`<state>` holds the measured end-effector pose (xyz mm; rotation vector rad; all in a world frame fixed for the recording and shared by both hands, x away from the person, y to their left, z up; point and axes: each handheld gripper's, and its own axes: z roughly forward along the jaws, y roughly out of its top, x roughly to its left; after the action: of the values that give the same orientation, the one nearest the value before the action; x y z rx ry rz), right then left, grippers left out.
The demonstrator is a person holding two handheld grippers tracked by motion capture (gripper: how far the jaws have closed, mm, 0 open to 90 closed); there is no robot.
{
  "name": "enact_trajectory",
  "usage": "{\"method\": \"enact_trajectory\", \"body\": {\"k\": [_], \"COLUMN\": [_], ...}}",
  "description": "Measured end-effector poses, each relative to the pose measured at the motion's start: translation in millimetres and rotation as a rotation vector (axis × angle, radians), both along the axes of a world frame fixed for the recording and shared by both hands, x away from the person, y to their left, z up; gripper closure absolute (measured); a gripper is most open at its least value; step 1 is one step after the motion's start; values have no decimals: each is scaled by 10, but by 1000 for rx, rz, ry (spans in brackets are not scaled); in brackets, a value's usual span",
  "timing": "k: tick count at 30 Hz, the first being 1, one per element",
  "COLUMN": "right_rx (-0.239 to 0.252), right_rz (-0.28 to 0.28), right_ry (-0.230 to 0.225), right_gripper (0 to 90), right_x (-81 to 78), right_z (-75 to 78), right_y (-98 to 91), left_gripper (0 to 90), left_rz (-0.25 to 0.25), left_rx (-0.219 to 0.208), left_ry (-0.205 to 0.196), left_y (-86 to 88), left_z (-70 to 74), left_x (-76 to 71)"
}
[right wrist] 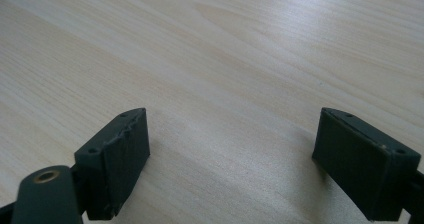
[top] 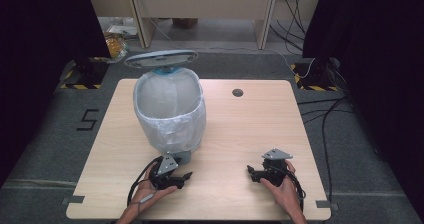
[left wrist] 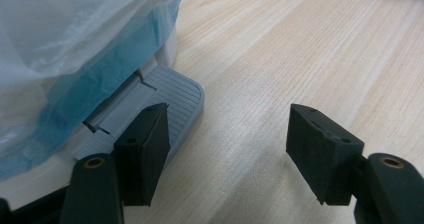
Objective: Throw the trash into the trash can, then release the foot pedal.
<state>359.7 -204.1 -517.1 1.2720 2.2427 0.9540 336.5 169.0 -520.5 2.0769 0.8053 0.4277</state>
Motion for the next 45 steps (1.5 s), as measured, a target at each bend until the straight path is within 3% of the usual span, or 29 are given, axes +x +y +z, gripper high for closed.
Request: {"method": "enact_trajectory", "body": {"k": [45], "right_rx": [-4], "right_rz": [5], "right_ry": [-2], "right_gripper": [135], "right_x": [17], "right_z": [-2], "right_y": [-4], "left_gripper": [330], "left_rz": [1], "left_rx": [11], "left_ry": [-7], "left_y": [-7], "left_z": [8], "left_x": [-6]}}
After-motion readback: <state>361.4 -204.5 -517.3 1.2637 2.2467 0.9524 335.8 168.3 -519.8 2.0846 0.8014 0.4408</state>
